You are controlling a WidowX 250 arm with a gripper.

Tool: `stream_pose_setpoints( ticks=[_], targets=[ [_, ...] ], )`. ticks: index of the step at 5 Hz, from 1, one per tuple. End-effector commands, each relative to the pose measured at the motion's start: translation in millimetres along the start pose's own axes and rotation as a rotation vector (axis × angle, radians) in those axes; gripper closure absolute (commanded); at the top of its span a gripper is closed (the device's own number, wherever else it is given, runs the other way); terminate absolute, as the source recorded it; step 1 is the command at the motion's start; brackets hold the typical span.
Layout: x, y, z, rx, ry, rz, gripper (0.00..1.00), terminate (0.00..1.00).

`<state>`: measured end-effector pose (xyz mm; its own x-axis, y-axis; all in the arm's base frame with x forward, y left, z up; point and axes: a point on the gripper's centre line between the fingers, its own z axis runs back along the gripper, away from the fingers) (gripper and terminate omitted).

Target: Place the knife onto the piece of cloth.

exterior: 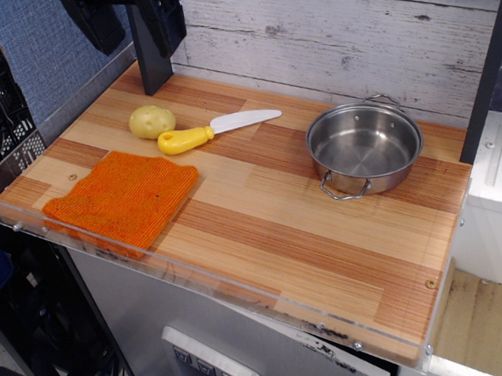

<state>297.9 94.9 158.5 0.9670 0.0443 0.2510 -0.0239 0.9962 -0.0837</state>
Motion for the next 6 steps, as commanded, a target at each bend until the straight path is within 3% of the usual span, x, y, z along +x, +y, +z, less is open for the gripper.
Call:
stream_pose_setpoints(
  ticks=[1,2,3,4,5,6],
  targets=[
    [0,0,0,0.0,0.0,0.0,0.0,0.0],
    [5,15,2,-0.007,-0.025,0.04,0.0,0.0],
    [19,31,-17,-0.044,-0.058,0.081,0.0,0.0],
    [45,38,-44,-0.027,-0.084,0.043,0.0,0.0],
    [72,45,-83,0.002,-0.051,-0.043,0.0,0.0],
    [83,36,-128,-0.014,0.016,-0.083,0.0,0.0]
  ],
)
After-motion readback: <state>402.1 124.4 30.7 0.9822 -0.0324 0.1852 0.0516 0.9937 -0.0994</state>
